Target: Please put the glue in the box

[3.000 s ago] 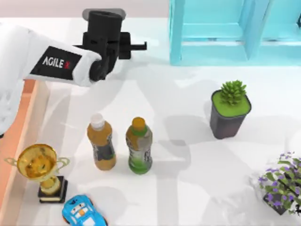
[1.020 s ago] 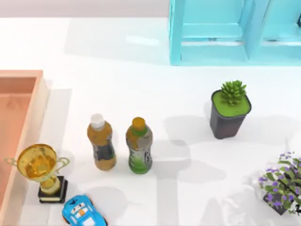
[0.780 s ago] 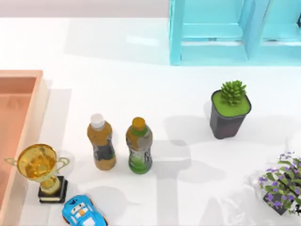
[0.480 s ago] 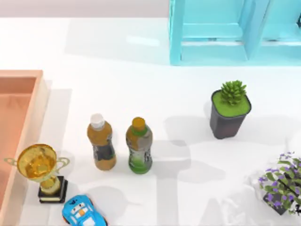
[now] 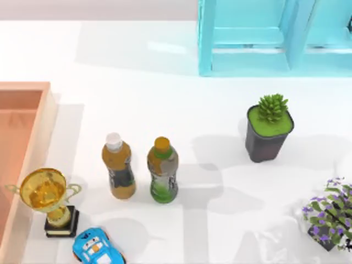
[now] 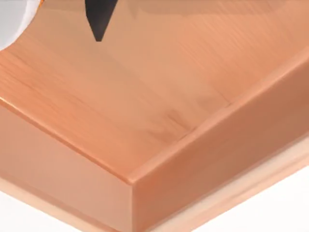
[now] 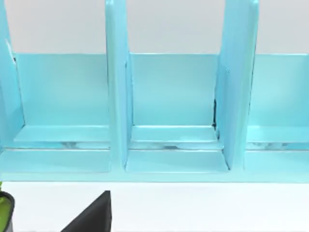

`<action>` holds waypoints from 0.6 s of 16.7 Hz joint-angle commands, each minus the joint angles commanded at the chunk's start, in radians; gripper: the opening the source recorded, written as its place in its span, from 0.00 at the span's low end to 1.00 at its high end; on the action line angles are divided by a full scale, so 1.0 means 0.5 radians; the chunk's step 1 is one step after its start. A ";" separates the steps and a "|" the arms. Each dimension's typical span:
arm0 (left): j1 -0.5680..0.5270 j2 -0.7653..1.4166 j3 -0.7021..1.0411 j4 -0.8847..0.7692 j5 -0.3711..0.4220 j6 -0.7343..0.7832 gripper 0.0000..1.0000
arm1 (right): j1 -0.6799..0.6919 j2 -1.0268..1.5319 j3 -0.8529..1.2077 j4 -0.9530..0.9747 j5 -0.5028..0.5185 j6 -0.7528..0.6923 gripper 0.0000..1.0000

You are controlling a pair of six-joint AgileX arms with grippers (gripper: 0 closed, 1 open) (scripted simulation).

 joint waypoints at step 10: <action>-0.139 0.019 -0.151 0.369 0.011 -0.274 0.08 | 0.000 0.000 0.000 0.000 0.000 0.000 1.00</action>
